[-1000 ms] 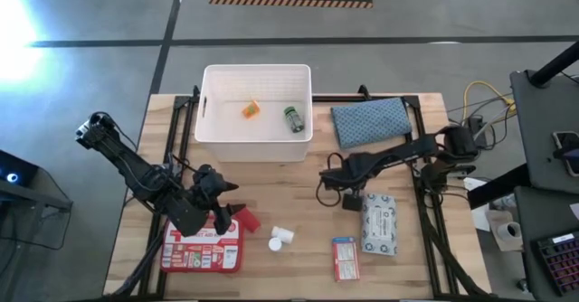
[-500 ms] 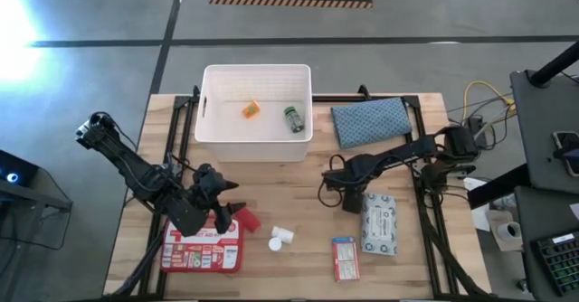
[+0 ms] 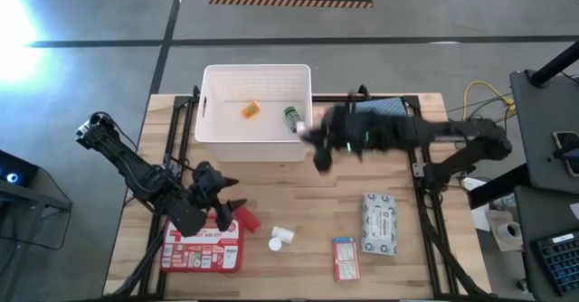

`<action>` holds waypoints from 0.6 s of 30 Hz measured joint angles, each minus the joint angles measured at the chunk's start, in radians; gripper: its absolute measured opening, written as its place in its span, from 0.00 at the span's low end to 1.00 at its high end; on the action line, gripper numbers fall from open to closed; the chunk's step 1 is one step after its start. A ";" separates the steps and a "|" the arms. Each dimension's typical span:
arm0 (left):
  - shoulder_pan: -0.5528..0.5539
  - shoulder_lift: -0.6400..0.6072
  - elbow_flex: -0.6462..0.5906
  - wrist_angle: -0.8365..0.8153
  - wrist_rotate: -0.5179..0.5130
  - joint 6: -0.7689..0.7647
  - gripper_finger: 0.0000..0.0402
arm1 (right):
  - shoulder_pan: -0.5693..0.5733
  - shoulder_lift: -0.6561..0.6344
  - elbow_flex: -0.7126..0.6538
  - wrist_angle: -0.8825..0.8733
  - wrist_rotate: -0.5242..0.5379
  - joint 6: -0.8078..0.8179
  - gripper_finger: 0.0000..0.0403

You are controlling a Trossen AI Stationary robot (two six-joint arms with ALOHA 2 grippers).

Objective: Pick & place medical supplies in basket/bin
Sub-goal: Put the white gauze into the white bin

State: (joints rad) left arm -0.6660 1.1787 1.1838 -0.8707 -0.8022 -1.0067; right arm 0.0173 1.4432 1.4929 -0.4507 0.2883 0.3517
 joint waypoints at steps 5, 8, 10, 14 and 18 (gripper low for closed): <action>0.008 0.000 0.001 0.005 -0.036 0.006 0.69 | -0.232 0.199 0.226 -0.053 -0.283 -0.021 0.16; 0.012 -0.003 0.014 0.006 -0.037 0.005 0.69 | -0.308 0.352 0.383 -0.200 -0.284 -0.087 0.23; 0.012 -0.005 0.017 0.004 -0.037 0.005 0.69 | -0.339 0.440 0.496 -0.304 -0.287 -0.094 0.30; 0.010 -0.005 0.014 0.005 -0.036 0.003 0.69 | -0.374 0.587 0.707 -0.540 -0.284 -0.155 0.48; 0.011 -0.005 -0.004 0.002 -0.036 0.002 0.69 | -0.344 0.664 0.857 -0.668 -0.285 -0.234 0.63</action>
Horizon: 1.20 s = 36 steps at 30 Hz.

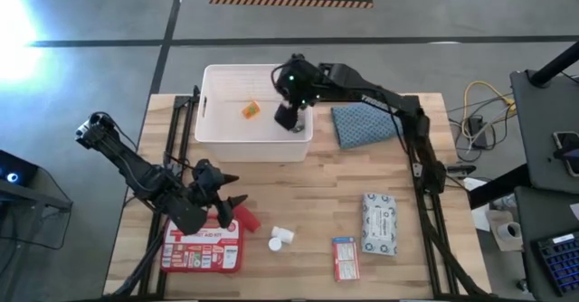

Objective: Pick & place medical supplies in basket/bin
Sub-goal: Put the white gauze into the white bin, then put the bottom white pill bottle into the white bin

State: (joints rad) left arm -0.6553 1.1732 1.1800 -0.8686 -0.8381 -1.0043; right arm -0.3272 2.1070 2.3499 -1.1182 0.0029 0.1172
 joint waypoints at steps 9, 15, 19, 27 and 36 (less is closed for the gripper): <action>0.002 0.000 -0.008 0.002 0.027 0.000 0.69 | 0.158 -0.142 -0.083 -0.087 0.055 -0.060 0.79; 0.014 0.004 -0.029 0.002 0.105 0.025 0.69 | 0.317 -0.258 -0.248 -0.118 0.111 0.057 0.78; 0.023 0.006 -0.077 0.027 0.105 0.026 0.69 | 0.441 -0.325 -0.438 -0.118 0.114 0.142 0.77; 0.023 0.015 -0.298 0.495 0.305 0.145 0.69 | 0.600 -0.423 -0.799 -0.051 0.224 0.485 0.74; 0.028 0.188 -0.405 0.904 0.429 0.213 0.69 | 0.738 -0.453 -0.989 0.007 0.233 0.771 0.76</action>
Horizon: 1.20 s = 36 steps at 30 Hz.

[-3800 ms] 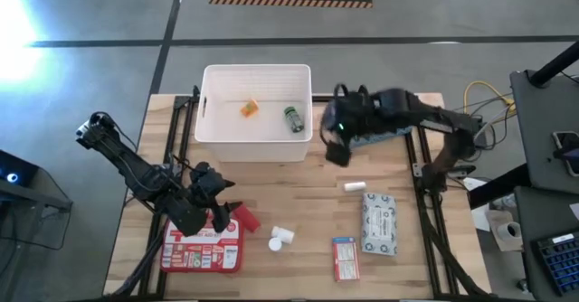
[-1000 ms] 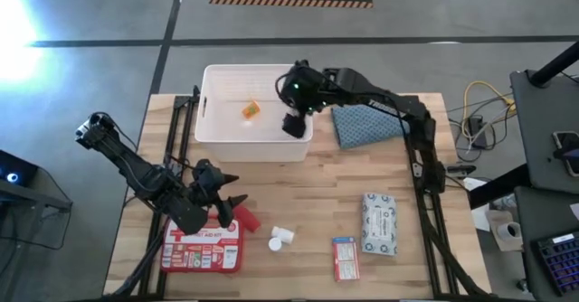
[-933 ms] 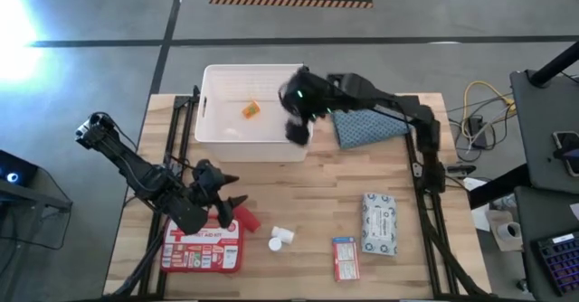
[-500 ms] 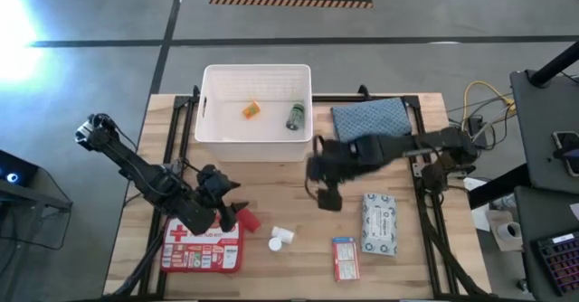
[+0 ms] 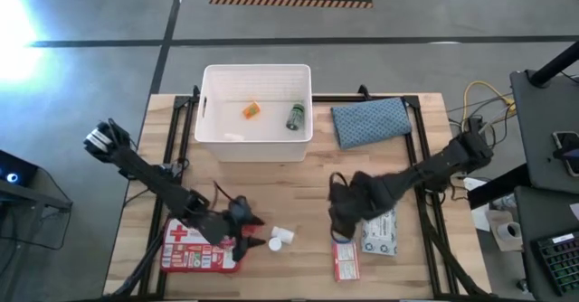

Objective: Pick & place medical supplies in basket/bin
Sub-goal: Put the bottom white pill bottle into the white bin

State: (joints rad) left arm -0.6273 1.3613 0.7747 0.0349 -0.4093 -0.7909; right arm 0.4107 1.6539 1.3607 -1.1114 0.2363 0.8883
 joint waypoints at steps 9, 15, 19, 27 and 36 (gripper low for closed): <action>0.014 0.208 0.208 -0.116 0.072 0.210 0.69 | 0.147 0.001 -0.069 0.001 0.003 0.198 0.75; 0.027 0.216 0.241 -0.195 0.073 0.338 0.69 | 0.180 0.001 -0.065 0.001 0.059 0.253 0.75; 0.027 0.247 0.243 -0.193 0.119 0.345 0.69 | 0.184 0.001 -0.065 0.001 0.068 0.257 0.75; 0.033 0.357 0.275 -0.197 0.120 0.345 0.69 | 0.186 0.001 -0.067 0.000 0.088 0.255 0.75; 0.041 0.403 0.288 -0.217 0.116 0.345 0.67 | 0.185 0.001 -0.069 -0.003 0.089 0.257 0.74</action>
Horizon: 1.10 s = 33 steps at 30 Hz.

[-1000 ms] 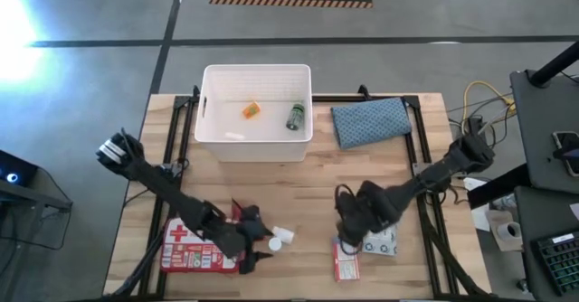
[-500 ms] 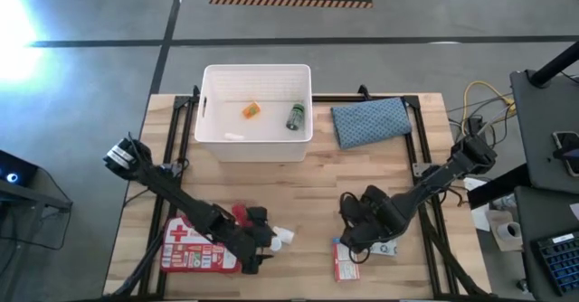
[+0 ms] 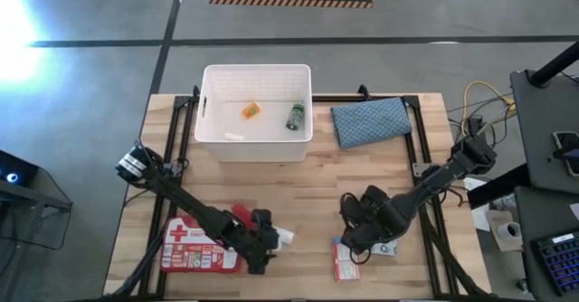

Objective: Pick & place medical supplies in basket/bin
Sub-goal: Put the bottom white pill bottle into the white bin

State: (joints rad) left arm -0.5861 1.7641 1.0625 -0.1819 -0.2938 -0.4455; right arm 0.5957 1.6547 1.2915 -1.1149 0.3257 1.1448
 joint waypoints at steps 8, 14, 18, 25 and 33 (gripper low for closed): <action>0.002 -0.014 -0.001 -0.054 -0.001 0.000 0.40 | 0.000 0.000 -0.003 0.000 0.018 0.010 0.73; 0.014 -0.068 0.040 -0.082 -0.093 0.036 0.35 | 0.000 0.000 -0.003 -0.007 0.018 0.023 0.72; 0.035 -0.144 0.143 -0.240 -0.164 0.055 0.36 | 0.000 0.000 -0.003 -0.007 0.040 0.027 0.72; 0.106 -0.296 0.419 -0.471 -0.571 0.359 0.36 | 0.000 -0.013 -0.003 -0.006 0.094 0.035 0.70; 0.572 -0.443 0.407 -0.501 -0.440 0.492 0.38 | 0.000 -0.020 -0.003 -0.002 0.124 0.084 0.66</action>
State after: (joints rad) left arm -0.0138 1.3211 1.4698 -0.6825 -0.7338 0.0467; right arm 0.5953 1.6344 1.2881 -1.1172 0.4496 1.2283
